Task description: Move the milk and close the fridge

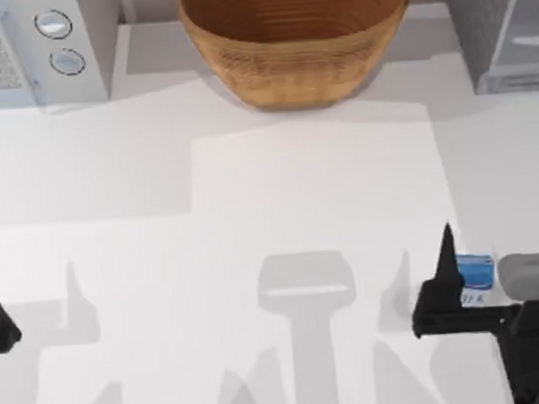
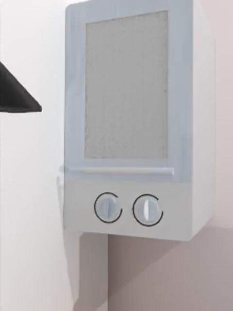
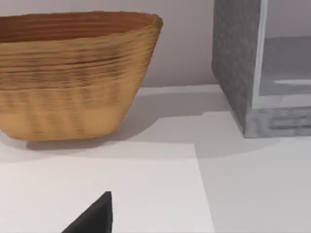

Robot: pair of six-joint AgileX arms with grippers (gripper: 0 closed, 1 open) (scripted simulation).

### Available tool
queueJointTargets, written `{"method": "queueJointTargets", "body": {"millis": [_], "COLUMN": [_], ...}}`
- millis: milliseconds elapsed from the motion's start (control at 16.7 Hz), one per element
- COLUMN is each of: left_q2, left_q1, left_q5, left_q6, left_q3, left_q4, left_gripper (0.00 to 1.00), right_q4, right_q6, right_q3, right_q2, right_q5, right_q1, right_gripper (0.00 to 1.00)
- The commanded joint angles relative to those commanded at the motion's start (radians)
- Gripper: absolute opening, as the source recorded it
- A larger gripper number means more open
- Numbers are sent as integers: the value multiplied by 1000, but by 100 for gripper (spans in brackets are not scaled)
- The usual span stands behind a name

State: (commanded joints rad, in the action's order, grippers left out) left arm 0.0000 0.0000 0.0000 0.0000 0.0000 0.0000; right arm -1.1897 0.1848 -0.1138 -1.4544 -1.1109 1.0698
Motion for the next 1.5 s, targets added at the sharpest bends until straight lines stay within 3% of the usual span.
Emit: {"method": "queueJointTargets", "body": {"millis": [420, 840, 1020, 1500], "left_q2": [0, 0, 0, 0], "left_q1": [0, 0, 0, 0], "left_q5": [0, 0, 0, 0], "left_q6": [0, 0, 0, 0], "left_q3": [0, 0, 0, 0], "left_q4": [0, 0, 0, 0], "left_gripper": [100, 100, 100, 100], "right_q4": [-327, -405, -417, -565], "right_q6": [138, 173, 160, 31], "right_q3": [-54, -68, -71, -131], "right_q2": [-580, -694, -698, -783], "right_q5": [-133, -160, -146, 15], "right_q1": [51, 58, 41, -127], "right_gripper": [100, 100, 100, 100]}}
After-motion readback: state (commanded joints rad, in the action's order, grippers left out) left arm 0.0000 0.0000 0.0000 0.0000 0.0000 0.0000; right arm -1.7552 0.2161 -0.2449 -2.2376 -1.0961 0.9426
